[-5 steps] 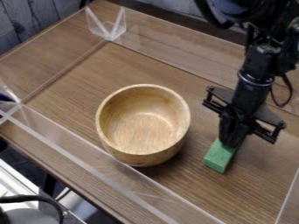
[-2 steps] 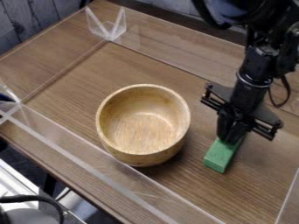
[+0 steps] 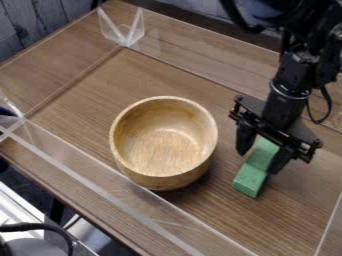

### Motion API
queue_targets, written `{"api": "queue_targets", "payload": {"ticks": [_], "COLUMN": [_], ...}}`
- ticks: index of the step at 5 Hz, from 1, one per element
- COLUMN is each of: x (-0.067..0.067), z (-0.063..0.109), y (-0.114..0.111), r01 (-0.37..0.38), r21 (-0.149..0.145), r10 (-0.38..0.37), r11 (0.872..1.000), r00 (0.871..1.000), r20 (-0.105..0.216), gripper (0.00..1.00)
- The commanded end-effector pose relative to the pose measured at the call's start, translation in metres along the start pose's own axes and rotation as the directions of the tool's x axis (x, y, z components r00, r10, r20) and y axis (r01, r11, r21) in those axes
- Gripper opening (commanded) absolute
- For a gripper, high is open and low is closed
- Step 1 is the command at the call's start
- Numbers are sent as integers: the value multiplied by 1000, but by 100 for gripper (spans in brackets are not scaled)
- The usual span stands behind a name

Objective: Put the green block in the brown bowl

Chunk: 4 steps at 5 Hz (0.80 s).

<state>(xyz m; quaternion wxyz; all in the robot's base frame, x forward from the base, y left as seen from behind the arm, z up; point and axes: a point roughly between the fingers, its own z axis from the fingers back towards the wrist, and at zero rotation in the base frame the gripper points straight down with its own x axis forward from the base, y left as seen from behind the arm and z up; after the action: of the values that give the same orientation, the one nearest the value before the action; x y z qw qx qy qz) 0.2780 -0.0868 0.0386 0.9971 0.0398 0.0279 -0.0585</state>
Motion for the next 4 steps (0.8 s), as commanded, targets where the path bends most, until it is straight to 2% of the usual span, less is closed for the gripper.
{"api": "queue_targets", "payload": {"ticks": [1,3,4], "x": [11,7,0], "z": [13,14,27], "y": [3,24,36], "r01": [6,21,32], "r21": [-17,-15,19], "r10": [-5,-20,-34], "r11": [1000,1000,999], "r00": [998,997,992], "r20": [63,79,118], "gripper": [0,0,100]}}
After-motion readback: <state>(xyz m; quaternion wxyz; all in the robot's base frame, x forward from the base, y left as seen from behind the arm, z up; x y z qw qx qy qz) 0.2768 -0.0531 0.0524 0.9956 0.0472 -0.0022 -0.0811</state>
